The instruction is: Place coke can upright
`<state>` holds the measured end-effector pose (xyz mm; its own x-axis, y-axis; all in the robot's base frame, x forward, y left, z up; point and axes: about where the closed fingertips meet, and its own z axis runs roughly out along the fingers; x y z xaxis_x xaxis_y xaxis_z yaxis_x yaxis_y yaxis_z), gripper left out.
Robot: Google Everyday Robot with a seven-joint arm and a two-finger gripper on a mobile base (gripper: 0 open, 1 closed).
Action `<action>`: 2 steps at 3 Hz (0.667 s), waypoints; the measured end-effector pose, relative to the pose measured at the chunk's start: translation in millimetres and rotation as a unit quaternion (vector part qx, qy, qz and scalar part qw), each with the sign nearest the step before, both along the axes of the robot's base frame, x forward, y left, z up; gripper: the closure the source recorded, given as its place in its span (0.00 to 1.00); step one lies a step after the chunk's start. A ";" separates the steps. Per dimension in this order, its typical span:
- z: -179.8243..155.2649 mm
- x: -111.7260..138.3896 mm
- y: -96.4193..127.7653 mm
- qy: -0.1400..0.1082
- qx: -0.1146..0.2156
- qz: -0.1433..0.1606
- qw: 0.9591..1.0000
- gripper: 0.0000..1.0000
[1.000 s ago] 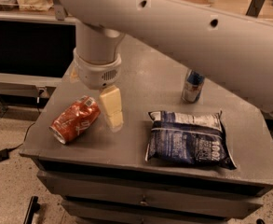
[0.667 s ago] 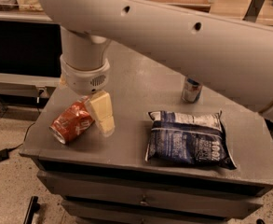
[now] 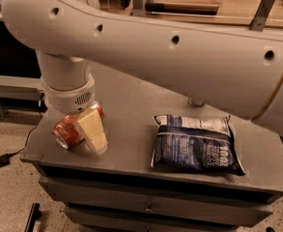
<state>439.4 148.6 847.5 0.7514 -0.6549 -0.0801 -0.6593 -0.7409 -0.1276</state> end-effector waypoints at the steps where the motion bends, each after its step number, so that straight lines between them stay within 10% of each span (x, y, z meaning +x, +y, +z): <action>1: -14.3 -12.1 10.0 -0.005 -0.021 0.015 1.000 0.00; 2: -14.3 -12.1 10.0 -0.005 -0.021 0.015 1.000 0.00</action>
Offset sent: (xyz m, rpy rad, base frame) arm -0.0089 0.0075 -0.0103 -0.0305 -0.0075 0.0224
